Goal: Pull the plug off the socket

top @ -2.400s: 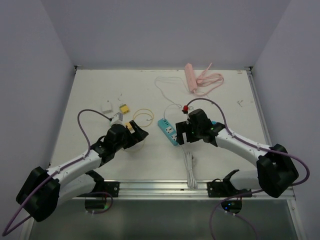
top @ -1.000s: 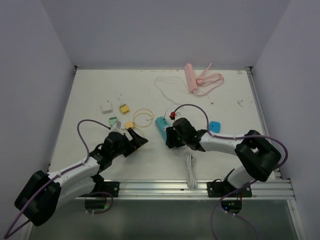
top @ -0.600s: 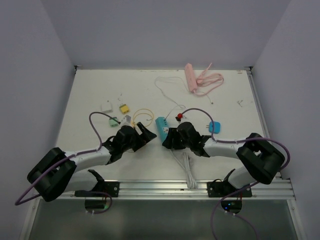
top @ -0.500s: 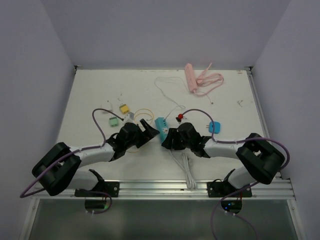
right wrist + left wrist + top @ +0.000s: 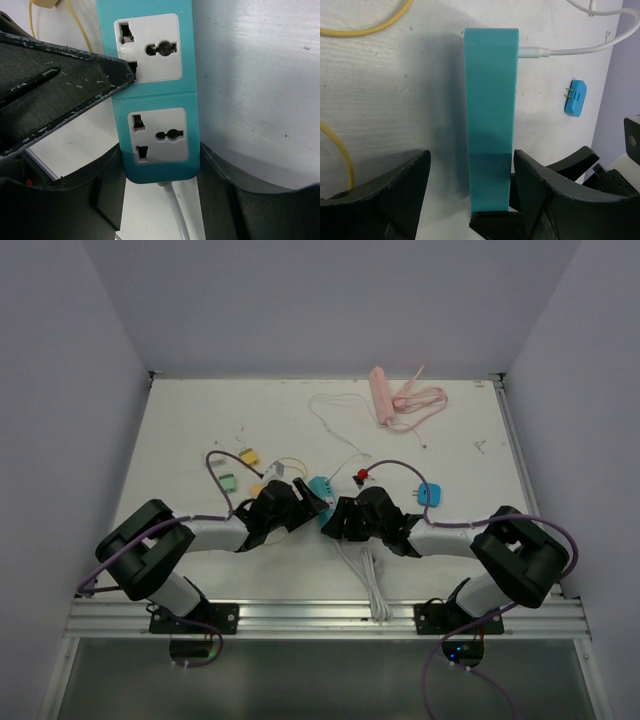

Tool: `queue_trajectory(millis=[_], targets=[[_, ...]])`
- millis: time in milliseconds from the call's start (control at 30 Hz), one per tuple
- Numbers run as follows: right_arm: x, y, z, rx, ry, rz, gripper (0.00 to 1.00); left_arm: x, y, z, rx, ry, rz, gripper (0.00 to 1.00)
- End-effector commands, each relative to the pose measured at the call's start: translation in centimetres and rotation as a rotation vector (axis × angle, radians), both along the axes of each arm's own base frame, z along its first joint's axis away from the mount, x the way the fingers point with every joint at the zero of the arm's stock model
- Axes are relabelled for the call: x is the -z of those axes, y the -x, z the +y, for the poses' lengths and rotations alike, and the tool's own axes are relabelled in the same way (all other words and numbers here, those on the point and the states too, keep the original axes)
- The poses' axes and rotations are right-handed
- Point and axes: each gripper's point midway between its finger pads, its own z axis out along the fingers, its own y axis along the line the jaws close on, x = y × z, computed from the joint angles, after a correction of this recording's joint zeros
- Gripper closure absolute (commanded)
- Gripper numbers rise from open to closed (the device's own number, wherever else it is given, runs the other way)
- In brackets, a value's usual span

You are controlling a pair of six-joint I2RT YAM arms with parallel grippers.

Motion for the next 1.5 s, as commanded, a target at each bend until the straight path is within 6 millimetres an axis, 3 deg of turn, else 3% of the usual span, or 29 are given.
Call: queue_trajectory(millis=[0,267,400,433,533,633,667,767,900,1067,1233,1467], targets=[[1.4,1.0,-0.3,-0.008,0.024,0.044,1.0,-1.0,-1.3,-0.9,-0.004,-0.006,-0.059,0.29],[1.4,0.8,-0.2,0.011,0.01,0.052,1.0,-0.3,-0.4,-2.1,0.032,0.004,-0.052,0.37],[1.5,0.9,-0.1,0.009,0.004,0.056,1.0,0.2,0.3,-2.2,0.041,0.018,-0.042,0.54],[1.5,1.0,0.0,0.004,0.002,0.059,1.0,0.2,0.3,-2.1,0.039,0.02,-0.042,0.63],[0.9,1.0,0.1,-0.009,-0.009,0.048,0.9,0.0,0.1,-2.0,0.038,0.013,-0.052,0.81],[0.0,1.1,0.1,-0.035,-0.008,0.02,0.68,0.1,0.1,-2.0,0.05,-0.011,-0.054,0.97],[0.1,1.3,-0.3,-0.039,0.013,0.026,0.54,0.1,0.1,-1.9,0.047,-0.021,-0.057,1.0],[-1.0,1.4,-0.9,-0.053,0.037,0.001,0.33,0.4,0.3,-1.5,0.06,-0.054,-0.042,1.0],[-2.7,1.2,-2.2,-0.063,0.096,-0.058,0.2,0.4,0.7,-1.3,0.088,-0.081,-0.037,1.0],[-4.9,1.3,-4.0,-0.088,0.172,-0.127,0.18,0.2,1.1,-0.8,0.157,-0.138,-0.034,1.0],[-7.2,-0.1,-5.9,-0.105,0.267,-0.295,0.18,0.2,1.4,0.1,0.238,-0.226,-0.028,1.0],[-10.6,-2.1,-6.2,-0.23,0.393,-0.494,0.2,0.3,3.7,-0.2,0.4,-0.231,0.004,1.0]])
